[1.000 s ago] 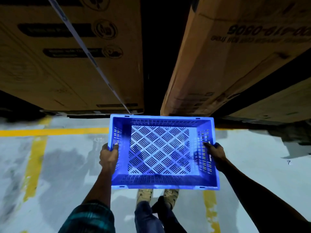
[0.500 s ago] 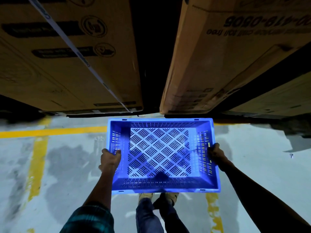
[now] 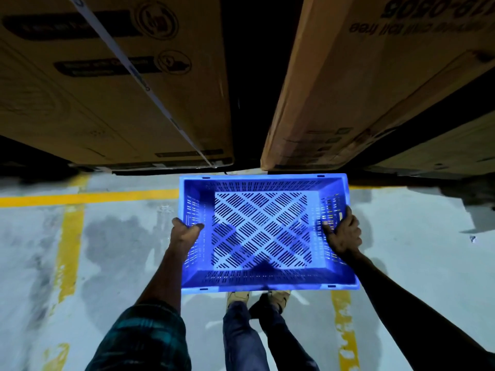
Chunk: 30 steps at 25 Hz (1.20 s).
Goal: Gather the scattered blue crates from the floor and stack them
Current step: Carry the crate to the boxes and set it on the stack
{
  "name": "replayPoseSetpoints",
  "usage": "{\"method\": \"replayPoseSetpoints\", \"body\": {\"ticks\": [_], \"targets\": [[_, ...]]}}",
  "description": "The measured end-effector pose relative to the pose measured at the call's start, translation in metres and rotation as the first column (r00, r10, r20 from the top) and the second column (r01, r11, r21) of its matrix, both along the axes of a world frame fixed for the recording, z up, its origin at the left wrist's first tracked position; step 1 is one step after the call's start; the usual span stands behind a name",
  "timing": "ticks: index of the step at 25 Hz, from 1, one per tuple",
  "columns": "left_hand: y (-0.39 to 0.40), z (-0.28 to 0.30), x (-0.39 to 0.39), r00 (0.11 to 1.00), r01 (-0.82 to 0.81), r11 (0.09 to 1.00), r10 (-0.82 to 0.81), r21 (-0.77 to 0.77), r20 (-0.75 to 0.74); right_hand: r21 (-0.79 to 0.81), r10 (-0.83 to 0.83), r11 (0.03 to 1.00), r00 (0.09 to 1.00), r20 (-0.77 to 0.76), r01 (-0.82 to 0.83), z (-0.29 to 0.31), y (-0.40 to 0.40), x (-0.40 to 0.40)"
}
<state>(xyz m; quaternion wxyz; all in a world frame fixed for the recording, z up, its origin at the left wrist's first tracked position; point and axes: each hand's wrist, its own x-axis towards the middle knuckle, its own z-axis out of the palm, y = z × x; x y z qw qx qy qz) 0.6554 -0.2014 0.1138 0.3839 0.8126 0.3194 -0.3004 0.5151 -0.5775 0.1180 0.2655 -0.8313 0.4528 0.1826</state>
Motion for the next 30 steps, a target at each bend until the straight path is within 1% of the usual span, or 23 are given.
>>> {"method": "replayPoseSetpoints", "body": {"ticks": [2,4,8,12,14,16,17,18,19,20,21,22,24,26,28,30], "targets": [[0.002,0.0,0.001,0.999,0.028,1.0,-0.028,-0.011,-0.021,-0.021,0.012,1.0,0.999,-0.033,-0.012,-0.001,0.005,0.004],[0.004,0.0,0.0,0.999,0.034,0.999,-0.034,0.0,-0.006,0.003,0.008,1.0,0.998,-0.061,-0.008,-0.001,0.004,0.006],[0.009,-0.006,-0.022,0.999,0.002,0.998,-0.005,0.067,0.045,0.058,0.075,0.996,0.978,-0.193,-0.065,0.002,0.011,0.003],[0.004,0.005,-0.045,0.997,0.032,0.984,-0.045,0.175,0.07,0.112,0.075,0.992,0.97,-0.232,-0.05,0.004,0.018,0.004],[-0.003,0.02,-0.055,0.99,0.066,0.977,-0.09,0.203,0.111,0.148,0.077,0.988,0.977,-0.198,-0.048,0.014,0.019,0.002],[-0.004,0.028,-0.064,0.976,0.087,0.968,-0.13,0.235,0.174,0.126,0.113,0.987,0.985,-0.131,-0.096,0.021,0.022,-0.002],[-0.007,0.038,-0.068,0.973,0.093,0.965,-0.141,0.247,0.184,0.167,0.104,0.982,0.992,-0.07,-0.091,0.037,0.026,-0.006],[-0.005,0.047,-0.081,0.967,0.102,0.963,-0.155,0.249,0.201,0.215,0.045,0.975,0.998,0.04,-0.052,0.045,0.036,-0.019],[-0.008,0.051,-0.082,0.963,0.108,0.968,-0.159,0.228,0.217,0.223,0.016,0.974,0.997,0.079,-0.033,0.034,0.037,-0.023],[-0.009,0.055,-0.089,0.962,0.117,0.974,-0.159,0.193,0.221,0.187,-0.013,0.982,0.994,0.11,-0.008,0.019,0.042,-0.035],[-0.011,0.068,-0.094,0.965,0.118,0.984,-0.145,0.134,0.217,0.207,-0.083,0.977,0.982,0.172,0.047,0.024,0.058,-0.045],[-0.008,0.08,-0.103,0.961,0.121,0.99,-0.134,0.069,0.241,0.288,-0.164,0.952,0.964,0.207,0.101,0.044,0.082,-0.053],[0.001,0.098,-0.123,0.955,0.153,0.987,-0.134,-0.054,0.266,0.392,-0.256,0.91,0.925,0.279,0.133,0.105,0.132,-0.06],[0.013,0.125,-0.145,0.954,0.188,0.971,-0.145,-0.148,0.261,0.519,-0.277,0.85,0.915,0.292,0.091,0.145,0.166,-0.074],[0.025,0.151,-0.168,0.946,0.229,0.957,-0.175,-0.18,0.272,0.554,-0.224,0.833,0.914,0.337,0.0,0.173,0.188,-0.087],[0.04,0.178,-0.194,0.95,0.214,0.951,-0.149,-0.225,0.275,0.581,-0.143,0.808,0.922,0.361,-0.102,0.199,0.205,-0.102]]}}
